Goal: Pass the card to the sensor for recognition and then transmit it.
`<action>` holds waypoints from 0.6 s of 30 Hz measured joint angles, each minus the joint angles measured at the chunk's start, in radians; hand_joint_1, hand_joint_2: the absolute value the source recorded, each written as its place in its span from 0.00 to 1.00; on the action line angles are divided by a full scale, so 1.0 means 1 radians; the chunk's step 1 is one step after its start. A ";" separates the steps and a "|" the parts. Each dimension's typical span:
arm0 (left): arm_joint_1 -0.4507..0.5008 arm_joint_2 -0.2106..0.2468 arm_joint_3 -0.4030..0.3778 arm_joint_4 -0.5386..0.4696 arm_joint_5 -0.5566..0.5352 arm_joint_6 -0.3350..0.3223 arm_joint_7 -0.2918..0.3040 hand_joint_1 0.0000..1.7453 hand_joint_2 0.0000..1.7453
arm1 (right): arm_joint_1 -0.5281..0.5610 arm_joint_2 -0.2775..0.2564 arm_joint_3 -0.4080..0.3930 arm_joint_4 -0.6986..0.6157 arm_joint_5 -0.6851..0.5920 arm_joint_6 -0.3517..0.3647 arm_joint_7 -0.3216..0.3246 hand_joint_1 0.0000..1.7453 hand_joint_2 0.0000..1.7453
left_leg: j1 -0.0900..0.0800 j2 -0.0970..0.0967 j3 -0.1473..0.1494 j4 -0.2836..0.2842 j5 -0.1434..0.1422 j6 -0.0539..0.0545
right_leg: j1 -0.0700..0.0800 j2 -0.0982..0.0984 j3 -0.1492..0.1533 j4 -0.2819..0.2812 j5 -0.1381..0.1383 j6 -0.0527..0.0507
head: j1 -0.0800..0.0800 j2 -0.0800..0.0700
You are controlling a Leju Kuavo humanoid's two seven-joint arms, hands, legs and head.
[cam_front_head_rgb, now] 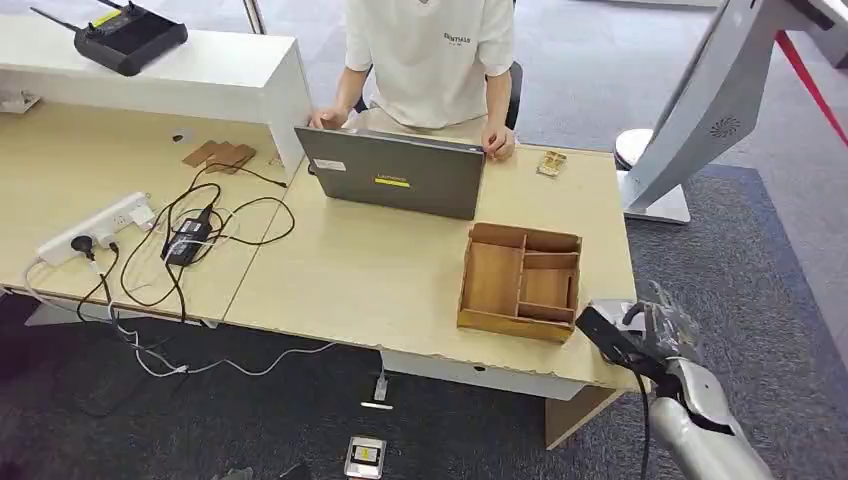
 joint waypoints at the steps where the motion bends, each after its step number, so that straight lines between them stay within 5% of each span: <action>1: 0.000 0.000 0.000 0.000 0.000 -0.001 0.000 0.00 0.00 | 0.000 0.000 0.000 -0.002 0.002 -0.003 0.000 1.00 1.00 | 0.000 0.000 0.000 0.000 0.000 0.000 | 0.000 0.000 0.000 0.000 0.000 0.000 | 0.000 0.000; 18: -0.010 0.000 -0.003 -0.001 -0.032 -0.019 -0.001 0.00 0.00 | -0.078 -0.075 -0.029 -0.222 0.066 -0.012 0.070 1.00 1.00 | 0.000 0.000 -0.001 0.000 0.000 0.000 | -0.001 0.000 -0.001 0.000 0.001 0.001 | 0.000 0.000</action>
